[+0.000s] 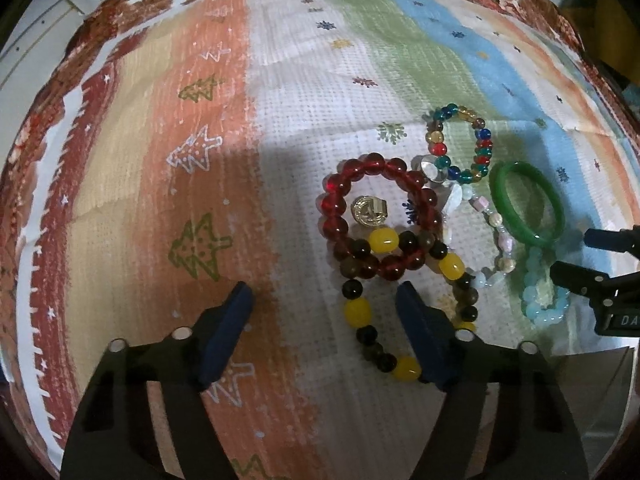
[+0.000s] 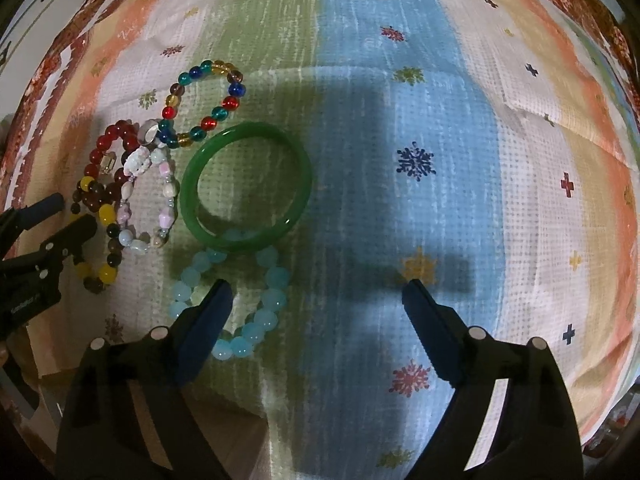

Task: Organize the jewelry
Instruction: 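Grasp the yellow-black beaded bracelet with left tool while right tool grasps light blue bracelet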

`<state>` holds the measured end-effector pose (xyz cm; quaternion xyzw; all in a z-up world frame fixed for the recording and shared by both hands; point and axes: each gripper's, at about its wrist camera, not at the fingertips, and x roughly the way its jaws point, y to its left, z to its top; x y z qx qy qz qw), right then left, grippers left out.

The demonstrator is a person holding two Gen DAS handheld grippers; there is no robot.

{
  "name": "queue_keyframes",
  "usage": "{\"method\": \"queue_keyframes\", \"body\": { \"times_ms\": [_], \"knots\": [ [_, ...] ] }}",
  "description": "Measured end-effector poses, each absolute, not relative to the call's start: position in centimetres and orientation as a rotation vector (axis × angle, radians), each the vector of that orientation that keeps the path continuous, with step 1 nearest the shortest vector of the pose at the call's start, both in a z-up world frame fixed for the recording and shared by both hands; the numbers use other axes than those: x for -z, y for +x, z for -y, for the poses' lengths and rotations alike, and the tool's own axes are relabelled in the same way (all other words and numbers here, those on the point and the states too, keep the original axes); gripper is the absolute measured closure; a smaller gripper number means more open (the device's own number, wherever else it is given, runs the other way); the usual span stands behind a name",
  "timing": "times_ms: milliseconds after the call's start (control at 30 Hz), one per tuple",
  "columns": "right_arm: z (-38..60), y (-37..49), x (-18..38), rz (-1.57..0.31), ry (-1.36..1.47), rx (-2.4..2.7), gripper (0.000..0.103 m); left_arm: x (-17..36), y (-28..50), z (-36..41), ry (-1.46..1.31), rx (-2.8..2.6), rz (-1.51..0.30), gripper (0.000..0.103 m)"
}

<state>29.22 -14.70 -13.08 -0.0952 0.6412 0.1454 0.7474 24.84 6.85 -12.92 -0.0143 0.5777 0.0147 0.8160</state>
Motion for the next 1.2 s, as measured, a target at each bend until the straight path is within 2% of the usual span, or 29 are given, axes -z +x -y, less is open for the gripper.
{"method": "queue_keyframes", "body": {
  "times_ms": [133,267,367,400,433,467,767,1200],
  "knots": [
    [14.1,29.4,13.4,-1.388,-0.235,-0.307,0.034,12.7,24.7,-6.1,0.027,-0.02,-1.221,0.054],
    [13.5,28.4,13.1,-1.38,-0.252,-0.315,0.046,12.7,24.4,-4.9,0.063,0.026,-1.22,0.082],
    [12.9,27.9,13.1,-1.379,-0.247,-0.342,0.06,12.8,24.2,-4.5,0.083,0.041,-1.216,0.089],
    [13.0,27.8,13.0,-1.38,-0.242,-0.349,0.069,12.8,24.2,-4.5,0.079,0.041,-1.213,0.089],
    [13.0,27.7,13.0,-1.381,-0.234,-0.359,0.082,12.7,24.2,-4.6,0.07,0.042,-1.212,0.091],
    [13.0,27.7,12.9,-1.386,-0.217,-0.371,0.089,12.7,24.2,-4.8,0.057,0.043,-1.212,0.091],
    [13.4,27.5,11.8,-1.378,-0.196,-0.409,0.09,11.5,23.8,-4.9,-0.006,0.071,-1.186,0.091],
    [12.9,25.6,7.3,-1.252,-0.236,-0.492,0.09,8.8,22.8,-4.7,-0.041,0.113,-1.129,0.091]
  ]
}}
